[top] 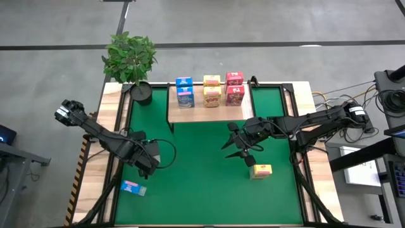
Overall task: Stack cereal on shelf
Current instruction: Put the red cereal box on the shelf aligned with the other red cereal boxes
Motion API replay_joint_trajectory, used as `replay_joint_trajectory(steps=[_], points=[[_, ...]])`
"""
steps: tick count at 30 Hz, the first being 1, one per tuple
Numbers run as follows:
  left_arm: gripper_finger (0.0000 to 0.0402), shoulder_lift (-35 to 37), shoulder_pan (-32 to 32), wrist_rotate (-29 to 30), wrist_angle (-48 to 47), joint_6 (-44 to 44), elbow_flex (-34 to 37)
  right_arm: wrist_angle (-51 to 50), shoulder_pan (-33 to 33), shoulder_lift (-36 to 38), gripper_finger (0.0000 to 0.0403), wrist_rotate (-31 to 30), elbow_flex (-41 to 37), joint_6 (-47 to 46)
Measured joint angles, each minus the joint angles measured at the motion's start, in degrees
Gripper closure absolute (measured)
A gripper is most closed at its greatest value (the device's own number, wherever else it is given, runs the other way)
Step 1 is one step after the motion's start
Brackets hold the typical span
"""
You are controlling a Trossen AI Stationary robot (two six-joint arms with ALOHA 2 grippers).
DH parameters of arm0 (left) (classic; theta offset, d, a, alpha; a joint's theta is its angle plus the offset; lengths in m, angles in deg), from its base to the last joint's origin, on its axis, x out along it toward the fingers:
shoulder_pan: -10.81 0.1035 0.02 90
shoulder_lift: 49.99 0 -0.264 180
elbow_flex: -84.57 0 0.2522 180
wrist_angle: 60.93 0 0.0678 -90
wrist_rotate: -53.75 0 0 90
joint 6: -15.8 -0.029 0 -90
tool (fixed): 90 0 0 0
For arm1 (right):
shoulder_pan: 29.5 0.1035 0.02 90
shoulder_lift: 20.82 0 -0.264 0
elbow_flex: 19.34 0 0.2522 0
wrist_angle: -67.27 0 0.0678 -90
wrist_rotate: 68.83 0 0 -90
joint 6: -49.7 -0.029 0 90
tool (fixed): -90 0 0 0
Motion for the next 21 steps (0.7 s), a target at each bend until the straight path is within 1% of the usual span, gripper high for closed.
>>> replay_joint_trajectory(steps=[6, 9, 12, 15, 21], points=[[0.0261, -0.05, 0.00, 0.31, 0.46, 0.51, -4.72, 0.46, -0.02, 0.01, 0.0234, -0.01, -0.02, 3.83], [0.0262, -0.05, -0.29, 2.60, 1.62, 0.88, -8.51, 0.49, -0.02, 0.18, 0.0234, 0.00, -0.02, 5.64], [0.0262, -0.05, -1.49, 6.87, 3.94, -0.70, -12.00, 0.49, -0.02, 0.80, 0.0234, 0.00, -0.02, 6.00], [0.0262, -0.05, -3.36, 11.82, 6.32, -4.25, -14.64, 0.46, -0.02, 1.90, 0.0234, 0.00, -0.02, 6.12], [0.0262, -0.05, -5.84, 22.77, 12.97, -10.38, -16.32, 0.53, -0.02, 4.88, 0.0234, 0.17, -0.02, 8.47]])
